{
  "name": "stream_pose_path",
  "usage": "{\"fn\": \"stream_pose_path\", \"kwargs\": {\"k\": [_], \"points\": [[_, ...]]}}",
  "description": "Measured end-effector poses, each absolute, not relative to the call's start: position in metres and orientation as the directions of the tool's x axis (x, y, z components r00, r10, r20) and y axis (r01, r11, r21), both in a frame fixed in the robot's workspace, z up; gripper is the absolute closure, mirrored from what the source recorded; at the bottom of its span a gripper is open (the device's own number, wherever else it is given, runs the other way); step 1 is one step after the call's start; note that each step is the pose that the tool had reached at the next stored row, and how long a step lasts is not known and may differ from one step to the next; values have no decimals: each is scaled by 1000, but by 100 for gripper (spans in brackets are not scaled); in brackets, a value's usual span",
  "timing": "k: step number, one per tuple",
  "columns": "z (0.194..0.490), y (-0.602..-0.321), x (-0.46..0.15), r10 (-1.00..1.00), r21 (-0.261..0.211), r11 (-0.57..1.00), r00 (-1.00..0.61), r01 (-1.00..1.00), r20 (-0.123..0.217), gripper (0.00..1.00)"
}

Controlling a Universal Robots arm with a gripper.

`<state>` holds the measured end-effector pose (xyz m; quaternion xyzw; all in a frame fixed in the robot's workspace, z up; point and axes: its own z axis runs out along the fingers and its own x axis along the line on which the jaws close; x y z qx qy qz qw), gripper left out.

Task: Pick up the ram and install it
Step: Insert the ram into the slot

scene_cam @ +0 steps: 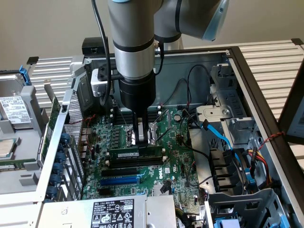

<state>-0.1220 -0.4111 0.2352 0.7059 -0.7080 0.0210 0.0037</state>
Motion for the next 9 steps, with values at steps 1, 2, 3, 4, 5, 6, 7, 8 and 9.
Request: {"fn": "stream_pose_path", "kwargs": {"k": [1,2,3,4,5,6,7,8,9], "points": [[235,-411,-122,-999,-25,2,-3,-1000,35,87],[235,-411,-122,-999,-24,2,-3,-1000,35,87],[235,-411,-122,-999,-25,2,-2,-1000,35,87],[235,-411,-122,-999,-25,1,-2,-1000,35,87],[234,-411,-122,-999,-25,1,-2,-1000,35,87],[234,-411,-123,-999,-25,1,-2,-1000,35,87],[234,-411,-123,-999,-25,1,-2,-1000,35,87],[234,-411,-124,-999,-25,1,-2,-1000,35,87],[234,-411,-124,-999,-25,1,-2,-1000,35,87]]}}
